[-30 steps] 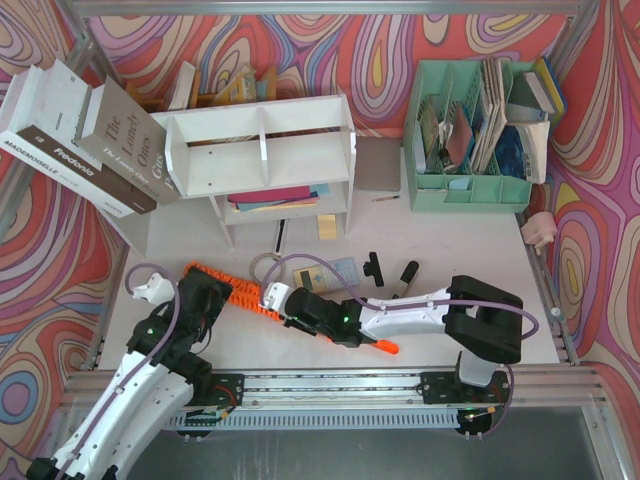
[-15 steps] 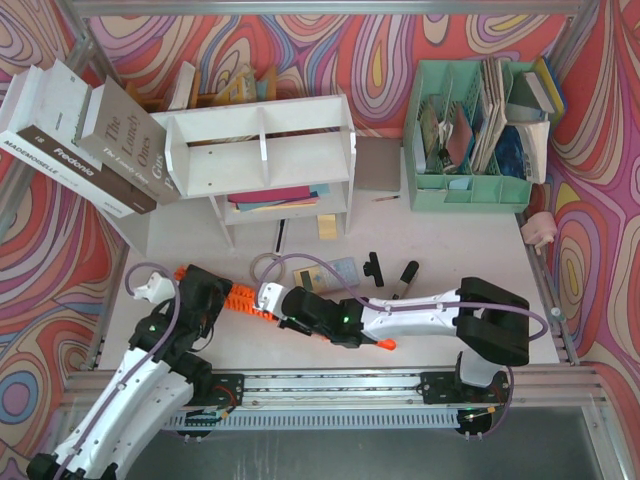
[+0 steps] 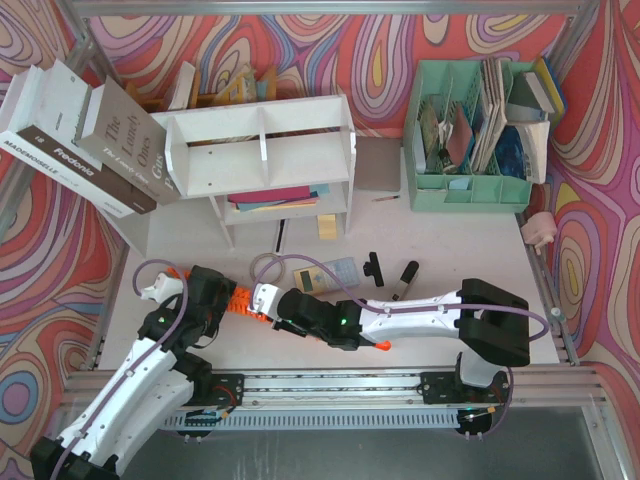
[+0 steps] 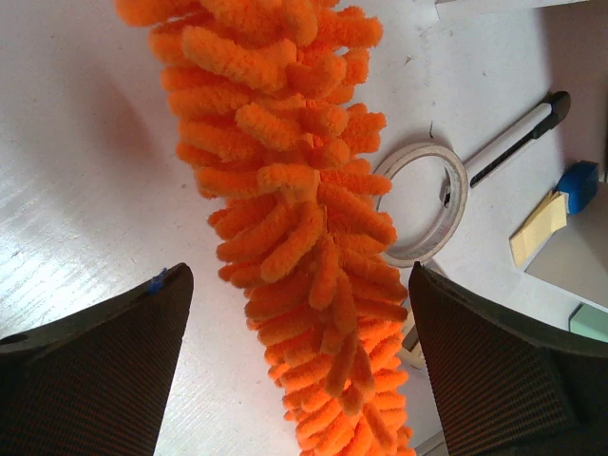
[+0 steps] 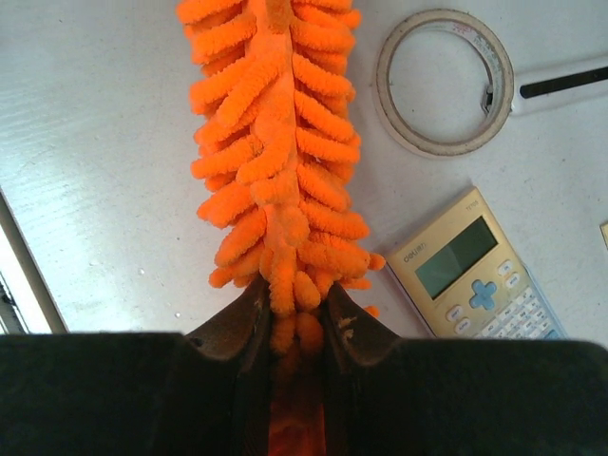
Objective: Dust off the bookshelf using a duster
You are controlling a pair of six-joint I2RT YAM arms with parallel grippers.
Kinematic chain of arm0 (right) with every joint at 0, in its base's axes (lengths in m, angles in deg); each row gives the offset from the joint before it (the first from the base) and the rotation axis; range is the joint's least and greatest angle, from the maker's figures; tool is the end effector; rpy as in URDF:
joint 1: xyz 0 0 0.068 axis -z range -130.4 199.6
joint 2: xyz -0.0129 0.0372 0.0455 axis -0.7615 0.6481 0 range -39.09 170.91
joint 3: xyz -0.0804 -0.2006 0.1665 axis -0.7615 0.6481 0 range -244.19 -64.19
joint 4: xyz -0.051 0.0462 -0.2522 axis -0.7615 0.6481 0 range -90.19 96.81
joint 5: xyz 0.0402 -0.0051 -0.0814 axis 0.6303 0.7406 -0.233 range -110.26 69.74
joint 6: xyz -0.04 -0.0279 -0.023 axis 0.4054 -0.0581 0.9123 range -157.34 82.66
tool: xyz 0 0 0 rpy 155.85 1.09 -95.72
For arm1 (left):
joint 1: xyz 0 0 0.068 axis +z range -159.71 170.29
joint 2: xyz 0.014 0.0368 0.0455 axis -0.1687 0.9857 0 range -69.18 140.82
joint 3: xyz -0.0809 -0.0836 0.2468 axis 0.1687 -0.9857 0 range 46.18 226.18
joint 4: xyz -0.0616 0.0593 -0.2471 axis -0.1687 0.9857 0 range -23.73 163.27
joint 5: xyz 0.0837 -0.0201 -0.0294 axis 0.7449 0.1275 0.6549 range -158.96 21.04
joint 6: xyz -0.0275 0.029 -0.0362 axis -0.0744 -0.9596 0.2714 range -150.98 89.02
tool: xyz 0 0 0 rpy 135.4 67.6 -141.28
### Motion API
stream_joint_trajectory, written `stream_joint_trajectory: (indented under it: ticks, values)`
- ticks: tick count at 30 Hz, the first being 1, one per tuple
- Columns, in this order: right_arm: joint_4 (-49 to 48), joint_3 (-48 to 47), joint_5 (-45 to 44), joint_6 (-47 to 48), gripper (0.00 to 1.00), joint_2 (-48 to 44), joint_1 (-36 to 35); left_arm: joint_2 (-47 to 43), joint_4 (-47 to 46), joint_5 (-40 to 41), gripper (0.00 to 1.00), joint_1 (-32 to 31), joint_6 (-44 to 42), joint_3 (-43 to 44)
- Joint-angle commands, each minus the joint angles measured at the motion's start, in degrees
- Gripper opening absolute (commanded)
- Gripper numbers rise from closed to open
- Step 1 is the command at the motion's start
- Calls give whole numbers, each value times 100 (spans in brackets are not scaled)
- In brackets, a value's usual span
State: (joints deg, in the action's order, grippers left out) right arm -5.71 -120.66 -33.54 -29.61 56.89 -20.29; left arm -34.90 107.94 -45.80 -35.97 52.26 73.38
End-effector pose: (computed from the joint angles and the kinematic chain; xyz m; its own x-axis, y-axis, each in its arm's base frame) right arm 0.1330 0.3397 0.2058 -0.0765 -0.5892 -0.8043 -0.8666 0.4382 -0.2387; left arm 0.1163 -0.0417 0.2113 -0.2524 -0.8936 -0.3712 -0.6490 0.4408 -0.6200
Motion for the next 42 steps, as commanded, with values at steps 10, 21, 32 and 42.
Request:
stream_joint_trajectory:
  ticks: [10,21,32,42]
  values:
    - [-315,-367,-182,31,0,-200,-218,359,-358,-170,74,56,3,-269]
    - [-429,-325,-175,-37,0,-182,-270,-8,-226,-255,41,71,50,-298]
    - [-437,-319,-130,-82,3,-210,-267,-578,492,154,5,70,213,-65]
    - [-119,-298,421,-137,57,-537,-269,-1595,1295,971,0,78,533,166]
